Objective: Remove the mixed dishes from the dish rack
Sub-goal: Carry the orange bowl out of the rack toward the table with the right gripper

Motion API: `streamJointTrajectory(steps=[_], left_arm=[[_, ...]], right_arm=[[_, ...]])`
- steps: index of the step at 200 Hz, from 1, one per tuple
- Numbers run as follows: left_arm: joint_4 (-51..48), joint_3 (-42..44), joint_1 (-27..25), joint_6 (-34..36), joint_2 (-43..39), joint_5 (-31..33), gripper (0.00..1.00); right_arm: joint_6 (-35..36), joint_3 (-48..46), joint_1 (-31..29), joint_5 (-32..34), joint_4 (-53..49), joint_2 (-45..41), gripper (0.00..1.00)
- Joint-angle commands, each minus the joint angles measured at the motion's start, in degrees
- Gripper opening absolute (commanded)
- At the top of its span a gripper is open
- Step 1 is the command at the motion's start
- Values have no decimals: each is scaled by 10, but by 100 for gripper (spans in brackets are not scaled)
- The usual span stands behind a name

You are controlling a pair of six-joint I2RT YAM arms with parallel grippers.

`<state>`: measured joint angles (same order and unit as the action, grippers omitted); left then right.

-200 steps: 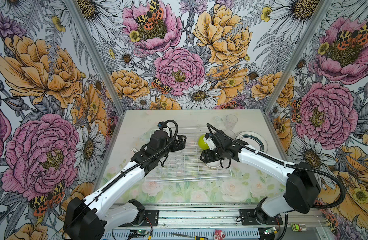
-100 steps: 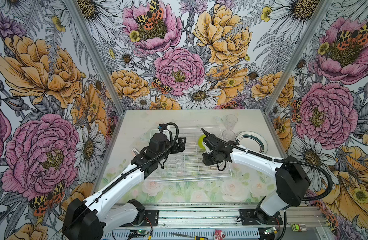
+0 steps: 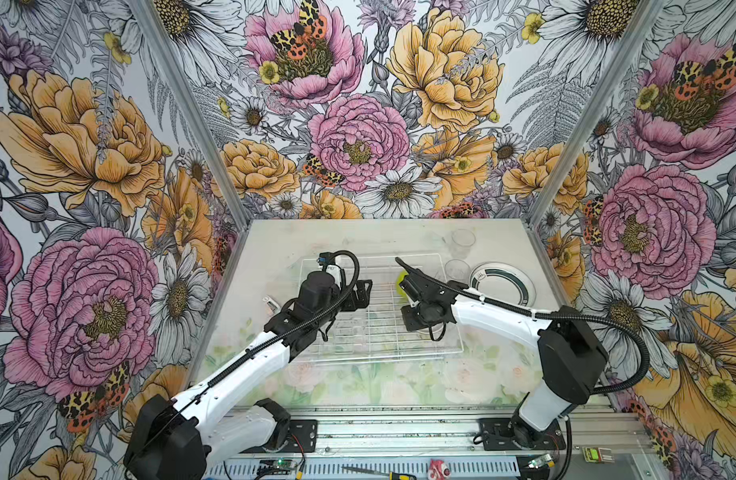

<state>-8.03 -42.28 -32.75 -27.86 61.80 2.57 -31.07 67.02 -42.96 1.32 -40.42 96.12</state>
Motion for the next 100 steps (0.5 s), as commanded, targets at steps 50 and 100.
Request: streamJointTrajectory(steps=[50, 100], left_arm=[[19, 19, 7, 4, -24, 9, 99], [17, 24, 7, 2, -35, 12, 99]], right_arm=[[-6, 37, -7, 43, -21, 19, 11], [-8, 50, -7, 43, -27, 2, 0]])
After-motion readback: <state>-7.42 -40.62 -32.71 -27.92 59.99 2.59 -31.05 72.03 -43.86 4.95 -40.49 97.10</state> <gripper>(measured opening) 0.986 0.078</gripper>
